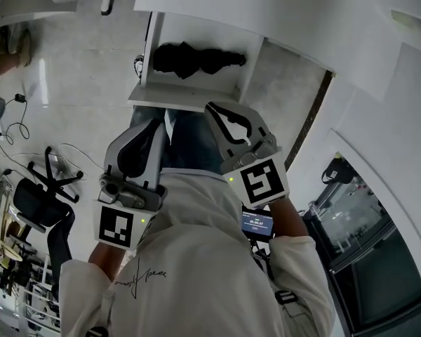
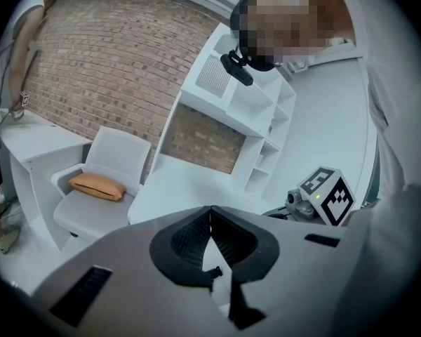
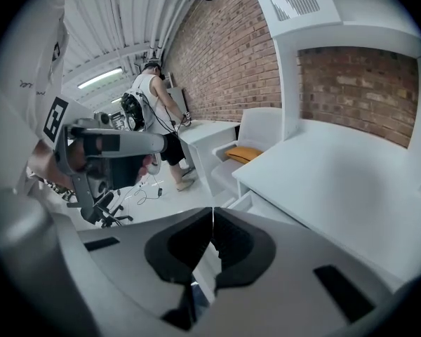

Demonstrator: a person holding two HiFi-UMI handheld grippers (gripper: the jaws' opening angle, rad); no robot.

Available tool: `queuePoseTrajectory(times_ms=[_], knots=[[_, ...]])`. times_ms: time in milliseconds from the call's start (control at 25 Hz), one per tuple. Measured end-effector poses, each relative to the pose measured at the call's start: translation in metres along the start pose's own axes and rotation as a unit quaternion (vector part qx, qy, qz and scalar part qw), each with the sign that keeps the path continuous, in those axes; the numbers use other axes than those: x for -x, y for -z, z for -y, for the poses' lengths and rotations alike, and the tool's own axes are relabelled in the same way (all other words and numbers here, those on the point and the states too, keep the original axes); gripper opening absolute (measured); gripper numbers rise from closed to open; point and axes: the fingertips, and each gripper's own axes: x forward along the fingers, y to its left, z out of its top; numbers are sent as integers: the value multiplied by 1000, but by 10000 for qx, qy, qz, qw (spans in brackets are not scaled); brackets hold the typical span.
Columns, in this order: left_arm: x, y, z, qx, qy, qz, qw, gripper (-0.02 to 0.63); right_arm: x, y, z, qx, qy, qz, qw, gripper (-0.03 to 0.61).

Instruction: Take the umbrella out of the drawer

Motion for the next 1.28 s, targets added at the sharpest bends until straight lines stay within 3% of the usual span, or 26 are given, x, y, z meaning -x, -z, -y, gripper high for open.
queuePoseTrajectory(times_ms=[680,1280], knots=[[-16,24,-21,478,-358,-253,9979,15,-60,49,38,273,23,-534,9982,26],[-19,32,-23,511,-391,-283,9975,15,-102,91,47,716,-138,-1117,9911,27]])
